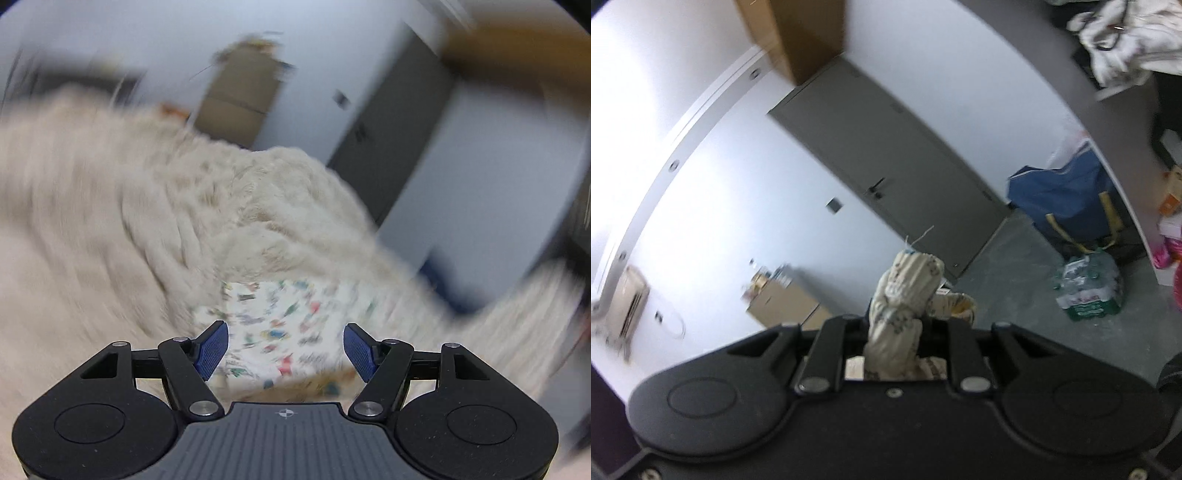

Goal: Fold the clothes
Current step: 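Lift the pants high with both tools to hang them straight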

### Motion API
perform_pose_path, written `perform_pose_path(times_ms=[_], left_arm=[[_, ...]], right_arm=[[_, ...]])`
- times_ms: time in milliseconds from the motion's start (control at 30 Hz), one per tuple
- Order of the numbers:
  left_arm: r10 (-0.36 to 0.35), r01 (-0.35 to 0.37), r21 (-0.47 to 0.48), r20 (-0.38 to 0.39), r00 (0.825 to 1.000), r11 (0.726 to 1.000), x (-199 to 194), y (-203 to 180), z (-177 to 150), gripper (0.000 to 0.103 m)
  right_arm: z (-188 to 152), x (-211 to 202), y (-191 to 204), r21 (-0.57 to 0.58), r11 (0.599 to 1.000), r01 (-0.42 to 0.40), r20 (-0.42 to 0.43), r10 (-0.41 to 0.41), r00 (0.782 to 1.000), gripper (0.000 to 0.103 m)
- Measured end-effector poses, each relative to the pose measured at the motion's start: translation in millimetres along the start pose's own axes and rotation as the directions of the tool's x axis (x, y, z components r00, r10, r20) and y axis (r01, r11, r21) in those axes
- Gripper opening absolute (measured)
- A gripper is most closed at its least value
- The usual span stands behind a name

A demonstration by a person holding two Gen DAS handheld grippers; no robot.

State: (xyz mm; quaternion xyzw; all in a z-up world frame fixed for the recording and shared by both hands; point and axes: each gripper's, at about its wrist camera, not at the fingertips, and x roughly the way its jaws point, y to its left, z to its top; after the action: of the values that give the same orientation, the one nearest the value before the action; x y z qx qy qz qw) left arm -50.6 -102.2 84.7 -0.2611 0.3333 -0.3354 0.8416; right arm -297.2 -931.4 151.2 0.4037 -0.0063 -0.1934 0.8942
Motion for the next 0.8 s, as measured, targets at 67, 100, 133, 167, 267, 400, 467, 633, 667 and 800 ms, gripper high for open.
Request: perform_pose_path(times_ms=[67,100,133,167,267,400,467,633,667,800], left_arm=[[-0.057,0.052,-0.159,-0.028,0.998,0.986,12,33,7,0.063],[-0.104,0.085,-0.25,-0.061,0.993,0.965,26,52,8,0.063],[-0.141,0.1,-0.318,-0.108,0.984,0.943,44,67,5,0.063],[-0.149,0.094,-0.335,-0.142,0.979,0.937,56,72,3,0.063],[-0.179,0.089,-0.358,-0.226,0.957,0.929,87,75,-4,0.042],[-0.179,0.127,-0.3,-0.152,0.972,0.945,95,59,-4,0.004],[-0.181,0.15,-0.24,-0.112,0.977,0.959,86,48,4,0.001],[-0.197,0.195,-0.113,-0.004,0.98,0.974,64,33,20,0.0],[-0.174,0.173,-0.099,-0.002,0.985,0.98,64,34,20,0.001],[0.037,-0.047,-0.049,-0.181,0.983,0.998,95,47,6,0.009]], right_arm=[[-4,3,9,-0.021,1.0,-0.008,-0.015,0.008,1.0,0.016],[-8,4,16,-0.038,0.999,-0.01,-0.021,0.009,1.0,0.016],[-11,4,22,-0.046,0.999,-0.012,-0.023,0.011,1.0,0.016],[-15,3,27,-0.053,0.998,-0.014,-0.025,0.013,1.0,0.016],[-19,2,34,-0.061,0.998,-0.028,-0.03,0.027,0.999,0.016],[-21,-1,42,-0.076,0.996,-0.04,-0.03,0.038,0.999,0.016],[-22,-1,41,-0.078,0.996,-0.043,-0.032,0.041,0.999,0.016],[-27,-4,44,-0.08,0.995,-0.053,-0.035,0.05,0.998,0.017],[-27,-4,44,-0.081,0.995,-0.055,-0.036,0.052,0.998,0.017],[-31,-4,51,-0.094,0.993,-0.065,-0.045,0.061,0.997,0.017]])
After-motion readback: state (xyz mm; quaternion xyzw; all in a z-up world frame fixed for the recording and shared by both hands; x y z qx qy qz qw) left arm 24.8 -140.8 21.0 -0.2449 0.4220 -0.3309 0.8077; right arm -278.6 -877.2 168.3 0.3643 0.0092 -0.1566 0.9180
